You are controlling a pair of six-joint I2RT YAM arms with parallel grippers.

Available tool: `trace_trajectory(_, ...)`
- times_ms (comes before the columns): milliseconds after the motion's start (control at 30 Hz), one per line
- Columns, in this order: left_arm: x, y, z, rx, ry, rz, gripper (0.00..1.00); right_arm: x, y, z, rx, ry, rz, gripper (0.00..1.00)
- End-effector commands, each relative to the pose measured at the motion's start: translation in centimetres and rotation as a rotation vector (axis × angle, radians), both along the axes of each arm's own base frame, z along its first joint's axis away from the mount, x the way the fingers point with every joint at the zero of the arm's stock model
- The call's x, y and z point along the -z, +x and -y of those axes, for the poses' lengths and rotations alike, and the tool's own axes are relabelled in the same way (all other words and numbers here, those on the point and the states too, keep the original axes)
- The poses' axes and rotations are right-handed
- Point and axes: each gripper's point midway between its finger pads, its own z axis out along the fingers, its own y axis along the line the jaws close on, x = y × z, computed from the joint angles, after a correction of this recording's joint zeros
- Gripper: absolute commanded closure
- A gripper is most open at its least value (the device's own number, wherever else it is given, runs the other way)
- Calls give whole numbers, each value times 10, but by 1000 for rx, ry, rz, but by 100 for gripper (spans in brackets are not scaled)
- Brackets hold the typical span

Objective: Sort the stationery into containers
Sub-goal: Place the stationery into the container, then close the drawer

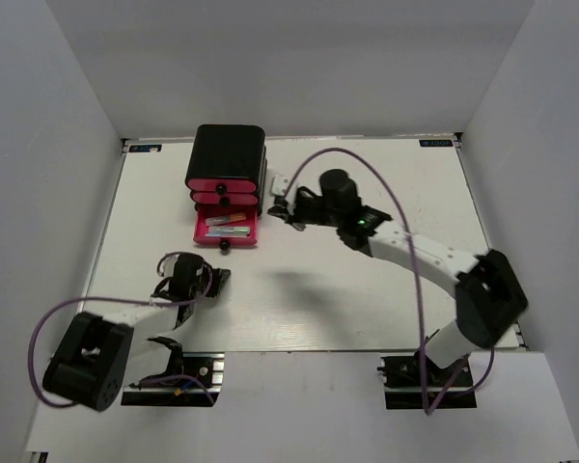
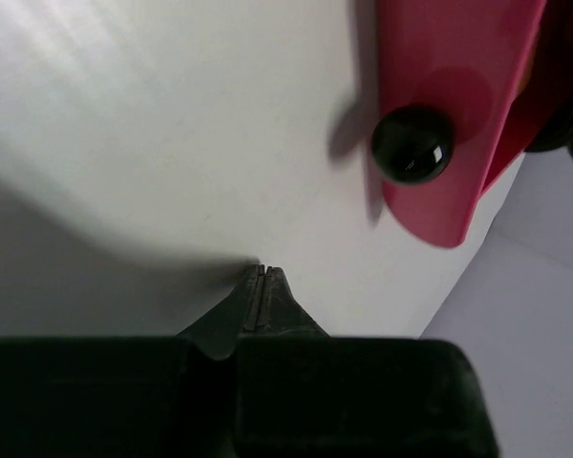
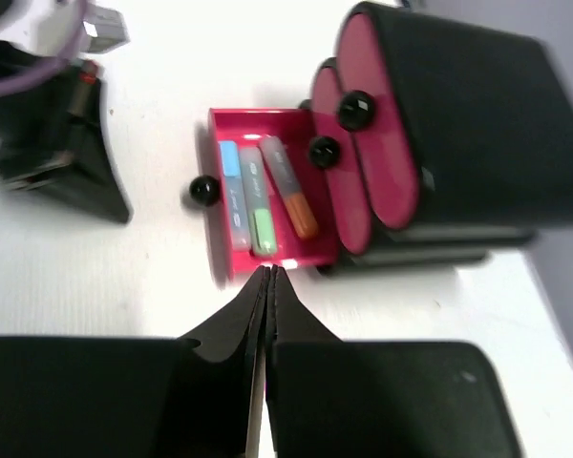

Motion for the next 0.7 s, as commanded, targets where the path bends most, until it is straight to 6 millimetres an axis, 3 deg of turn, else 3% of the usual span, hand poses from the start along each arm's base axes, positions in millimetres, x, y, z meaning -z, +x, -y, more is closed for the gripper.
trace_trajectory(0,10,16,-7,-65,50,-66,100,-19,-10,42,55,63,16,100)
trace_trajectory(67,14,24,-6,-71,64,-87,100,-1,-12,61,97,30,10,100)
trace_trajectory(100,16,31,-3,-71,68,-97,100,-8,-12,78,132,38,29,100)
trace_trajectory(233,23,40,0,-77,74,-132,99,10,-14,114,209,3,5,100)
trace_trajectory(333,18,49,-1,-99,69,-95,84,16,-13,132,252,1,-11,100)
trace_trajectory(467,5,69,-2,-119,71,-36,57,21,-13,141,282,4,-45,100)
trace_trajectory(667,3,88,0,-116,77,-12,48,27,-9,150,299,-1,-55,100)
